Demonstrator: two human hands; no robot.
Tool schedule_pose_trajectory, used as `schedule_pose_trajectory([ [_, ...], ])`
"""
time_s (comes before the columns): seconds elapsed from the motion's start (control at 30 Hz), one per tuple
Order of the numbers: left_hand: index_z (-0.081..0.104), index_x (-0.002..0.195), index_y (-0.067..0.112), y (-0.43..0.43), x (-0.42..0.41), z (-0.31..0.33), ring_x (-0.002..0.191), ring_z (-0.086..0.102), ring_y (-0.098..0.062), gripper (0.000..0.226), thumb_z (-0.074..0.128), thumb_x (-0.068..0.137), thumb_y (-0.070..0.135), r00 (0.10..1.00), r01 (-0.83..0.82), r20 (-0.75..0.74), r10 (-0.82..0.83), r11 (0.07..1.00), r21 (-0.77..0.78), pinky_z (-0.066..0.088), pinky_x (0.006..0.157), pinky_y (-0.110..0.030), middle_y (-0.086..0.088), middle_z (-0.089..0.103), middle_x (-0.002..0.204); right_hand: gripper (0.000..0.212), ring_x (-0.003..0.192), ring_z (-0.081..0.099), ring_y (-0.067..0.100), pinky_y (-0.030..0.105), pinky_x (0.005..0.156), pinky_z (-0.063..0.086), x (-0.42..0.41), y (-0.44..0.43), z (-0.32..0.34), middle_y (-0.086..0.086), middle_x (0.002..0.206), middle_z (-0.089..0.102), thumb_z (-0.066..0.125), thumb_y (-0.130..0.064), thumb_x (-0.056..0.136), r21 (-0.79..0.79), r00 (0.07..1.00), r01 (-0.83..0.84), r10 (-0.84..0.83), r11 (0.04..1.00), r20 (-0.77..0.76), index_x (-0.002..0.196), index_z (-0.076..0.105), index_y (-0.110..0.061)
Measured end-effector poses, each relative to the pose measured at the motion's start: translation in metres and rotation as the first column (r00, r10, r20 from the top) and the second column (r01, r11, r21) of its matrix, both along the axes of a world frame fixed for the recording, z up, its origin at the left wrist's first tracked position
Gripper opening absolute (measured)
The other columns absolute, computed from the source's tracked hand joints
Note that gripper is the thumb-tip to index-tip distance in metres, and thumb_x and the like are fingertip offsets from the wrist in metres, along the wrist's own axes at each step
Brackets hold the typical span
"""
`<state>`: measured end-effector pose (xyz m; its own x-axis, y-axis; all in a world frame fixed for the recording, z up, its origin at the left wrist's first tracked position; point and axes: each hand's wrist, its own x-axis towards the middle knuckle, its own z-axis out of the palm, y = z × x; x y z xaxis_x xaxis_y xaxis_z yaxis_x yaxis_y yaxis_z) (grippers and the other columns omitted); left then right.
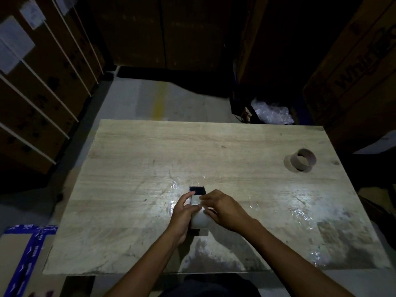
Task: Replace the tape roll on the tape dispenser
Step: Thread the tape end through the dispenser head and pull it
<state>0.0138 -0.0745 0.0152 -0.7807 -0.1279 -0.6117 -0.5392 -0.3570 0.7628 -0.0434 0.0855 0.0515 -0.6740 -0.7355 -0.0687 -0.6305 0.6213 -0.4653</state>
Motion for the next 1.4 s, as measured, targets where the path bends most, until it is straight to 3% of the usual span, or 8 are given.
schedule_pose_trajectory([
  [0.27,0.063,0.118,0.029,-0.005,0.009,-0.009,0.101,0.067,-0.037,0.026,0.062,0.094,0.018,0.997,0.064,0.047,-0.063,0.997,-0.031,0.057,0.077,-0.048,-0.017,0.069,0.115,0.021,0.094,0.061,0.022,0.037,0.076,0.053,0.008,-0.011,-0.018,0.003,0.100,0.072,0.058,-0.030,0.094,-0.019,0.994,0.111,-0.111,0.994,0.007,0.095,0.072,-0.014],
  [0.33,0.066,0.111,0.032,-0.010,0.007,-0.009,0.100,0.066,-0.033,0.016,0.059,0.097,0.030,0.995,0.078,0.066,-0.072,0.993,-0.086,0.054,0.078,-0.043,-0.014,0.067,0.116,0.018,0.094,0.059,0.022,0.036,0.077,0.051,0.008,-0.015,-0.021,0.003,0.100,0.071,0.057,-0.027,0.094,-0.004,0.991,0.130,-0.130,0.992,0.012,0.095,0.069,-0.014],
  [0.43,0.062,0.111,0.022,-0.015,0.002,-0.007,0.081,0.060,-0.021,0.019,0.052,0.100,0.035,0.994,0.043,0.108,-0.028,0.989,-0.141,0.048,0.065,-0.032,-0.009,0.065,0.098,0.018,0.092,0.058,0.021,0.035,0.073,0.050,0.006,-0.018,-0.020,0.004,0.097,0.070,0.054,-0.025,0.096,0.010,0.985,0.169,-0.169,0.986,0.024,0.093,0.067,-0.013],
  [0.57,0.065,0.110,0.027,-0.013,0.001,-0.013,0.096,0.065,-0.028,0.019,0.055,0.099,0.039,0.994,0.088,0.074,-0.080,0.989,-0.118,0.051,0.076,-0.038,-0.011,0.068,0.112,0.021,0.087,0.059,0.025,0.036,0.070,0.046,-0.001,-0.022,-0.022,0.010,0.094,0.069,0.050,-0.021,0.097,0.064,0.974,0.212,-0.217,0.975,0.064,0.093,0.066,-0.010],
  [0.9,0.062,0.116,0.018,-0.006,-0.002,-0.018,0.083,0.065,-0.012,0.026,0.065,0.094,0.032,0.987,0.134,0.119,-0.112,0.970,-0.203,0.047,0.057,-0.017,-0.001,0.068,0.105,0.016,0.080,0.065,0.035,0.035,0.064,0.043,-0.035,-0.035,-0.045,0.017,0.090,0.072,0.053,-0.018,0.093,0.145,0.896,0.350,-0.376,0.925,0.236,0.090,0.065,-0.007],
  [1.1,0.062,0.110,0.014,-0.006,-0.011,-0.025,0.082,0.063,-0.015,0.031,0.067,0.090,0.037,0.973,0.169,0.197,-0.118,0.949,-0.268,0.046,0.063,-0.027,-0.005,0.067,0.105,0.020,0.090,0.058,0.034,0.038,0.076,0.047,-0.042,-0.036,-0.058,0.018,0.104,0.058,0.056,-0.021,0.095,0.158,0.907,0.316,-0.347,0.935,0.240,0.091,0.067,-0.004],
  [1.27,0.066,0.109,0.014,-0.007,-0.023,-0.027,0.082,0.066,-0.018,0.028,0.064,0.090,0.035,0.976,0.141,0.193,-0.097,0.962,-0.232,0.047,0.062,-0.026,-0.008,0.070,0.104,0.019,0.088,0.062,0.033,0.034,0.068,0.040,-0.048,-0.036,-0.057,0.018,0.098,0.066,0.057,-0.021,0.094,0.186,0.886,0.311,-0.355,0.932,0.299,0.088,0.066,-0.005],
  [1.4,0.072,0.090,0.009,-0.009,-0.034,-0.024,0.066,0.063,-0.019,0.024,0.058,0.088,0.029,0.970,0.163,0.211,-0.123,0.969,-0.187,0.042,0.055,-0.024,-0.010,0.069,0.082,0.019,0.085,0.061,0.032,0.031,0.063,0.033,-0.050,-0.035,-0.055,0.018,0.093,0.068,0.056,-0.017,0.094,0.163,0.872,0.325,-0.362,0.931,0.329,0.087,0.066,-0.002],
])
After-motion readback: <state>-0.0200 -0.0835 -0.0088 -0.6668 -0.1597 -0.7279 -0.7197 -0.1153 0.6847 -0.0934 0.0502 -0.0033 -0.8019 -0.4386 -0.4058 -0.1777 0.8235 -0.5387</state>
